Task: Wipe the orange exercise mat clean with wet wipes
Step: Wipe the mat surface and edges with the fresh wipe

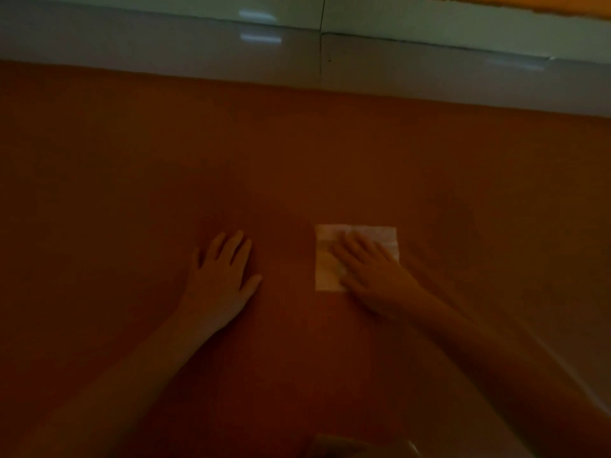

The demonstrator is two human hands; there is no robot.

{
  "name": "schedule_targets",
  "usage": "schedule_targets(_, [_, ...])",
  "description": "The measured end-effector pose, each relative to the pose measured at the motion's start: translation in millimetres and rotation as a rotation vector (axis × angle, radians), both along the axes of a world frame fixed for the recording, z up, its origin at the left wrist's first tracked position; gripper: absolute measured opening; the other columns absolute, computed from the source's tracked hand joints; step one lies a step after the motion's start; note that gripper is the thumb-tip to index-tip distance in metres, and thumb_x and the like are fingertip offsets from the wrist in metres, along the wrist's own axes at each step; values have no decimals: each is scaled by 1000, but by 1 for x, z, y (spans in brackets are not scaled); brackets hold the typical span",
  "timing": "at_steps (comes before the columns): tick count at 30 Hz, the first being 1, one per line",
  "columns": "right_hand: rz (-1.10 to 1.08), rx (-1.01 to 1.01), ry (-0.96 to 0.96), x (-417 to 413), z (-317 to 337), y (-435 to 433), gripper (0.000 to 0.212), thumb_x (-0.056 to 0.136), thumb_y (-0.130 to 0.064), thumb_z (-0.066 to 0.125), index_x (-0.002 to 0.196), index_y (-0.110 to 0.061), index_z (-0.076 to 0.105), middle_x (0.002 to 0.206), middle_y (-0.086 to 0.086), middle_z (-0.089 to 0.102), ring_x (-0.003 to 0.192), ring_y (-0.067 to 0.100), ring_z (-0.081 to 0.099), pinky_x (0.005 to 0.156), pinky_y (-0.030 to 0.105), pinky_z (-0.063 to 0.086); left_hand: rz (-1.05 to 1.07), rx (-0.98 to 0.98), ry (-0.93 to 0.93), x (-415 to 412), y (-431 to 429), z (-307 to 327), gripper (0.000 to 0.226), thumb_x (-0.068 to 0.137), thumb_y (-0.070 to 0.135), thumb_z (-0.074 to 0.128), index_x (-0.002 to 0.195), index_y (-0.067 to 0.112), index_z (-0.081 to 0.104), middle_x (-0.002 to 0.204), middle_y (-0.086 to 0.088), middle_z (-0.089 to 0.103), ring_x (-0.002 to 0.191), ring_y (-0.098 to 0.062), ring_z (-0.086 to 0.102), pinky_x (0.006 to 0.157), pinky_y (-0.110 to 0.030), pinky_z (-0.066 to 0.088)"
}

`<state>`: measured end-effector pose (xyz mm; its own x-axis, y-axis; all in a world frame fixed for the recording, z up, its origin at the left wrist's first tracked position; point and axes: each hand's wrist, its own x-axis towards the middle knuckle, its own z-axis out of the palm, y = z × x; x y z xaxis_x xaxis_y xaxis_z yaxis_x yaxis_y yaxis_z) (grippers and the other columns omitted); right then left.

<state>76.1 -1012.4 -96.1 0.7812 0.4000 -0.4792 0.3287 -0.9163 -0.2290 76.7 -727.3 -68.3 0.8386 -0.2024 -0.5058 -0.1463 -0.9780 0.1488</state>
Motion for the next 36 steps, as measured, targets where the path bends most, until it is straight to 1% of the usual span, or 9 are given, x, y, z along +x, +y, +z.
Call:
schedule_targets(2, [-111,-118,-102,30,-9,-20,72,83,-52,-11,151,-27,-9,159,3,-16,146,24,-15,118,52,5,5,-12,3,3,0,1,69,98,56,28,154,25,4,160,6,-10,147,-19,-12,119,-52,2])
schedule_targets(6, [-573,-91,-46,83,-8,-21,58,103,-43,11,153,-23,-9,158,7,-22,145,28,-20,116,52,-8,24,16,-5,13,0,-1,75,95,61,32,154,26,3,159,6,-14,146,-19,-18,117,-58,2])
schedule_targets(10, [-143,-99,-115,79,-8,10,69,91,-51,-3,153,-21,-7,159,9,-16,146,31,-15,117,53,-3,53,-5,25,34,2,-2,82,92,64,35,153,27,-5,158,6,-22,145,-20,-21,118,-56,-3])
schedule_targets(14, [285,-11,-40,64,4,-4,62,94,-57,1,145,-29,-20,151,-4,-33,140,19,-31,114,40,-20,15,-19,6,49,3,-4,84,92,63,39,154,26,-5,158,7,-23,145,-19,-21,119,-50,-6])
schedule_targets(18, [-30,-69,-137,133,-6,-21,64,94,-58,3,149,-28,-11,157,2,-20,146,24,-15,118,54,1,8,-71,-33,70,-2,-8,88,89,63,43,154,26,-5,158,7,-22,145,-18,-21,118,-49,-8])
schedule_targets(21, [-353,-100,-109,170,-10,3,65,102,-47,23,153,-24,-10,158,6,-21,145,28,-19,114,53,-8,33,-111,-34,84,-12,-13,93,86,64,48,153,26,-5,158,7,-22,145,-19,-22,118,-49,-8])
schedule_targets(27, [146,75,-177,164,-14,33,59,102,-48,21,151,-33,-9,157,-2,-21,144,21,-22,116,47,-12,26,15,-47,88,-22,-22,100,81,72,46,154,26,-5,158,5,-22,145,-23,-19,120,-51,1])
schedule_targets(33, [-297,10,-197,214,-17,16,58,103,-44,18,153,-27,-6,159,4,-18,146,25,-17,119,48,-7,-85,49,-12,106,-28,-12,109,79,71,53,151,28,-16,142,13,-42,138,-16,-32,119,-51,-1])
schedule_targets(36, [-243,39,-210,193,-17,43,58,103,-43,19,153,-26,-6,159,3,-18,145,26,-18,118,50,-7,-79,48,54,114,-32,-9,111,79,67,59,151,27,-15,150,9,-35,144,-22,-25,118,-54,1])
